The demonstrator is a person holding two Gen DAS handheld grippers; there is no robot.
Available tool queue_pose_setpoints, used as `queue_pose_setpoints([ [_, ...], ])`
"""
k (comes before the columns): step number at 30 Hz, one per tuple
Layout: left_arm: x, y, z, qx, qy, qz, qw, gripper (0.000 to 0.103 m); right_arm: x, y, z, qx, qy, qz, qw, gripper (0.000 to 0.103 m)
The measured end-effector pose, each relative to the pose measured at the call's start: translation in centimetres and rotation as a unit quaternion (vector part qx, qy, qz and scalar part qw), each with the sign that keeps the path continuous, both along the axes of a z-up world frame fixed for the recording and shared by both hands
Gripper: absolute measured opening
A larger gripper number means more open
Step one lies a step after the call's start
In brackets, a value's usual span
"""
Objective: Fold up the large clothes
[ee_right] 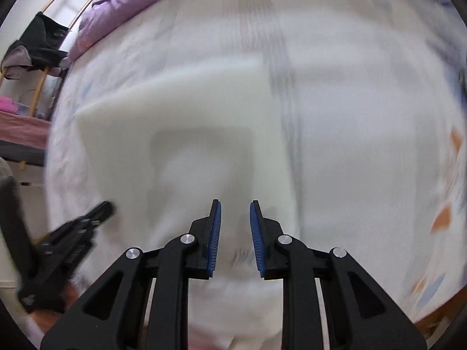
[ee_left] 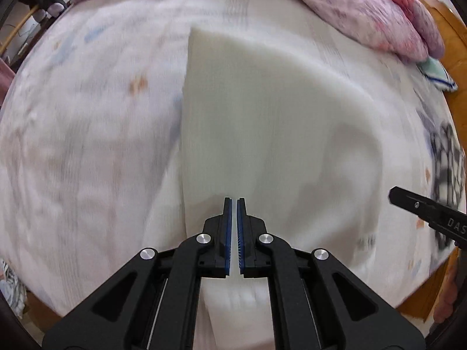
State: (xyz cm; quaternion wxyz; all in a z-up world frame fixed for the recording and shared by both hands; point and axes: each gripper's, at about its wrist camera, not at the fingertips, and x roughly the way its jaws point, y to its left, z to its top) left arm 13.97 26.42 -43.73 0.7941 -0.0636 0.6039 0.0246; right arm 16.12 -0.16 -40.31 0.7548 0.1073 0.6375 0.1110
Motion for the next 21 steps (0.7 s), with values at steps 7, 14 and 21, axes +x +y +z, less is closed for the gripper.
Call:
queue_pose_setpoints([
  [7,6.0,1.8,-5.4,-0.059,0.059,0.043,0.9956,0.003,4.0,1.6,-7.4,-0.046,0.041,-0.024,0.998,0.022],
  [14,7.7,2.3,0.2,-0.030,0.017,0.033,0.9988,0.004,6.6,1.4,-1.4,-0.001,0.001,-0.029,1.000,0.021],
  [21,14.7,2.8,-7.0,-0.047,0.057,0.052,0.9959,0.002,10.5,4.9,-6.2,-0.127,-0.025,0.016,0.991,0.022],
])
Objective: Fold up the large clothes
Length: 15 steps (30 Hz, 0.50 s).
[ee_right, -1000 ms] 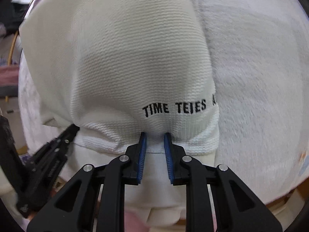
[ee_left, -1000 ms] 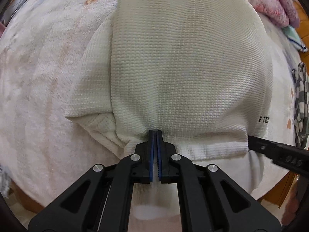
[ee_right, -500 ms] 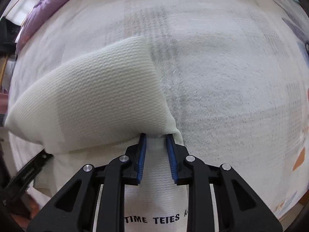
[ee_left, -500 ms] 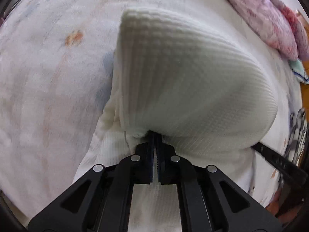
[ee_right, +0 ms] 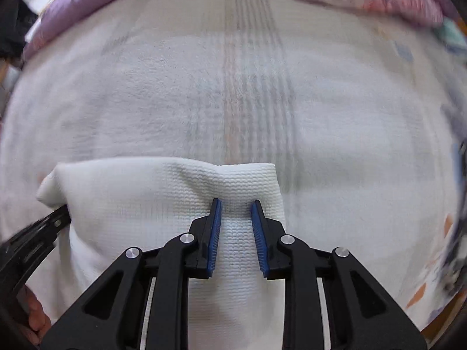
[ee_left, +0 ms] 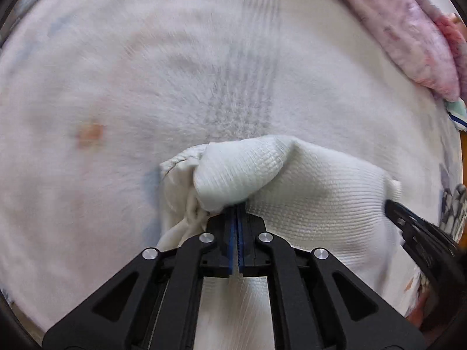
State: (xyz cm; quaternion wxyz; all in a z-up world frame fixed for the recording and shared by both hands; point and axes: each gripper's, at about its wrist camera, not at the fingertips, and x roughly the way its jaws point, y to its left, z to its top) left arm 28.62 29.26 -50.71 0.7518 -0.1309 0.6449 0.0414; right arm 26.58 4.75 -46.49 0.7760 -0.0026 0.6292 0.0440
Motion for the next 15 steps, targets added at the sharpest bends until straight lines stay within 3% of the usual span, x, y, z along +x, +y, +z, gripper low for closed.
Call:
queue_pose_setpoints([
  [2,0.3,-0.1,1.3,0.010,0.004,-0.008,0.9999,0.002,-0.1,0.1,0.4,-0.008,0.003,0.009,1.000,0.022],
  [4,-0.2,-0.2,2.7,0.015,-0.004,-0.015,0.9998,0.003,-0.1,-1.3,1.2,0.030,0.021,-0.017,0.999,0.022],
  [6,-0.5,-0.1,4.2,0.020,-0.023,-0.023,0.9993,0.005,0.0,-2.4,2.5,0.092,0.029,-0.036,0.995,0.022],
  [8,0.1,0.2,5.2,0.019,-0.043,-0.010,0.9988,0.006,0.5,-1.6,3.0,0.172,0.036,-0.022,0.984,0.022],
  [10,1.3,0.5,4.0,0.005,-0.036,0.001,0.9993,0.007,1.3,-0.1,1.0,0.157,0.046,-0.007,0.987,0.022],
  [12,2.6,1.0,0.3,-0.013,-0.006,0.010,0.9998,0.005,2.1,0.8,-1.2,0.152,0.036,-0.006,0.988,0.019],
  [13,3.0,1.5,-0.8,-0.028,-0.010,0.022,0.9993,0.005,2.4,0.6,-1.0,0.158,0.037,-0.010,0.987,0.018],
  [15,2.8,1.7,0.2,-0.041,-0.015,0.017,0.9989,0.005,2.4,-0.2,-0.1,0.175,0.051,-0.019,0.983,0.018],
])
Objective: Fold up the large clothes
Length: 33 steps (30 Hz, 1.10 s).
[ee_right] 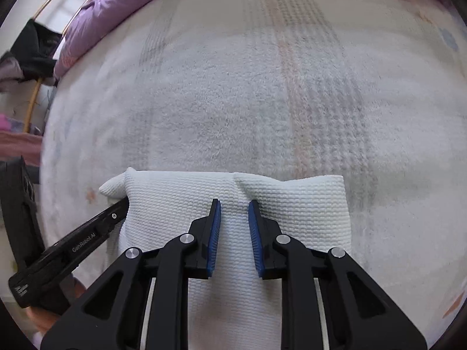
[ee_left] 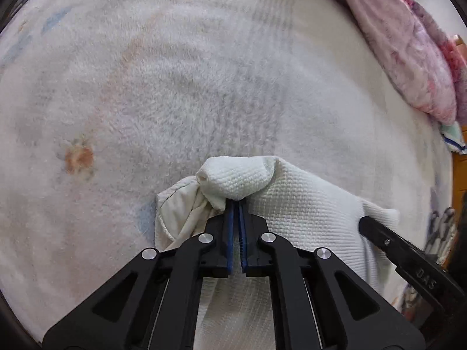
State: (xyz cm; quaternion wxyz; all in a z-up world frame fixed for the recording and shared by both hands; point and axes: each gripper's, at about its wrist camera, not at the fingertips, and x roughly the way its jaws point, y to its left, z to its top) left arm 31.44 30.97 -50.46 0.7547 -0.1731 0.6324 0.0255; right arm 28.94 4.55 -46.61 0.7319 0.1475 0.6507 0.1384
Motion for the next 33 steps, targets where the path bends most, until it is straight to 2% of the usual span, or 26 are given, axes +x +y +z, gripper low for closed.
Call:
queue_pose_setpoints([
  [2,-1.4,0.3,1.7,-0.010,-0.006,-0.008,0.9999,0.005,-1.2,-1.3,1.5,0.005,0.000,-0.005,1.000,0.016],
  [5,-5.3,0.0,3.2,0.000,-0.006,-0.029,0.9996,0.014,-5.3,-1.9,3.2,-0.034,-0.016,0.015,0.999,0.018],
  [8,-10.2,-1.1,2.3,0.005,0.024,-0.043,0.9988,0.015,-10.0,-2.5,2.1,-0.027,0.002,0.021,0.999,0.018],
  [11,-15.2,-2.4,0.7,0.019,0.055,-0.066,0.9961,0.014,-15.1,-2.4,1.3,-0.042,-0.002,0.046,0.998,0.018],
  [13,-17.9,-3.1,-0.1,0.023,0.072,-0.073,0.9945,0.014,-18.1,-2.2,0.6,-0.042,0.027,0.051,0.997,0.018],
  [16,-19.9,-4.1,0.5,0.049,0.061,-0.101,0.9919,0.014,-21.0,-2.4,0.4,-0.038,0.066,0.051,0.996,0.018],
  [18,-19.8,-4.2,0.9,0.049,0.075,-0.102,0.9907,0.014,-22.3,-2.8,1.0,-0.033,0.070,0.046,0.996,0.018],
  [20,-19.6,-4.2,1.7,0.048,0.081,-0.106,0.9899,0.015,-23.0,-3.3,1.0,-0.018,0.112,0.053,0.992,0.018],
  [22,-19.0,-4.1,3.2,0.051,0.067,-0.117,0.9896,0.016,-22.6,-4.1,1.6,0.001,0.123,0.038,0.992,0.020],
  [26,-15.5,-3.6,5.7,0.059,0.009,-0.127,0.9901,0.016,-18.5,-4.4,4.4,-0.002,0.040,0.032,0.999,0.021],
  [28,-11.9,-3.5,6.5,0.066,-0.026,-0.120,0.9903,0.016,-15.5,-4.2,4.9,0.010,0.014,0.012,1.000,0.021],
  [29,-9.9,-3.5,7.1,0.082,-0.045,-0.116,0.9888,0.016,-13.4,-4.1,5.3,0.015,-0.004,-0.002,1.000,0.021],
  [30,-8.1,-3.7,7.6,0.095,-0.064,-0.118,0.9864,0.018,-11.4,-4.0,5.5,0.011,-0.029,-0.009,0.999,0.021],
  [31,-6.1,-3.7,7.7,0.104,-0.067,-0.119,0.9852,0.025,-9.9,-3.6,5.4,-0.004,-0.043,-0.009,0.999,0.021],
  [32,-4.1,-3.8,7.4,0.122,-0.054,-0.116,0.9843,0.036,-8.1,-3.1,5.0,-0.028,-0.054,-0.011,0.998,0.021],
  [33,-3.5,-4.0,7.6,0.133,-0.059,-0.114,0.9827,0.035,-6.8,-3.2,4.7,-0.035,-0.060,-0.018,0.997,0.021],
])
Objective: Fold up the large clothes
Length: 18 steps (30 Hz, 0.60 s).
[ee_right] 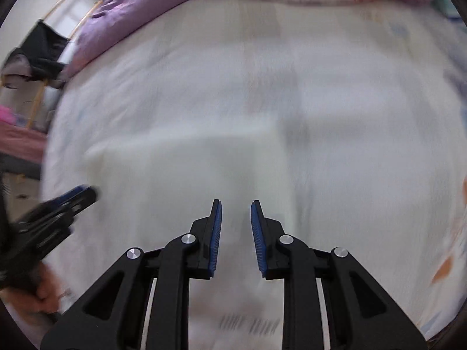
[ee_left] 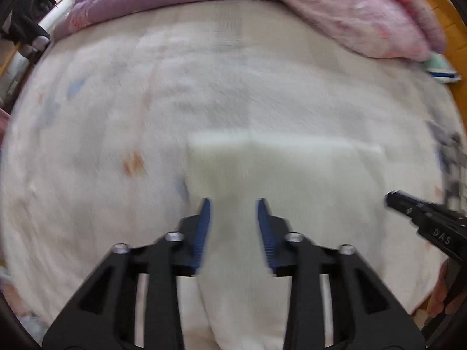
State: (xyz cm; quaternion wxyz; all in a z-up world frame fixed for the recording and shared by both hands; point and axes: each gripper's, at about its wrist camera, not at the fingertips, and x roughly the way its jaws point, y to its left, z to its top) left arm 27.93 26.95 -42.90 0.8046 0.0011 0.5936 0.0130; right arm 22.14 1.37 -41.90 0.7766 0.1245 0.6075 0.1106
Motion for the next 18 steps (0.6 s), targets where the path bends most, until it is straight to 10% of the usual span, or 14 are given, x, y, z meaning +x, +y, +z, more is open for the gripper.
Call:
queue_pose_setpoints([
  [6,5.8,2.0,-5.9,-0.026,0.036,0.022,0.9988,0.036,4.3,-0.9,-4.3,0.042,0.062,-0.037,0.997,0.023],
  [9,4.8,1.7,-4.2,-0.019,0.021,0.011,0.9995,0.036,3.4,-1.3,-2.8,0.038,0.054,-0.011,0.998,0.024],
  [14,0.7,3.5,-0.9,-0.055,0.009,0.000,0.9984,0.064,1.0,-3.9,-2.2,0.011,0.062,-0.007,0.998,0.087],
  [18,-3.1,3.7,0.5,-0.035,0.048,-0.037,0.9975,0.076,-0.5,-5.5,-3.5,-0.032,0.091,0.026,0.995,0.090],
])
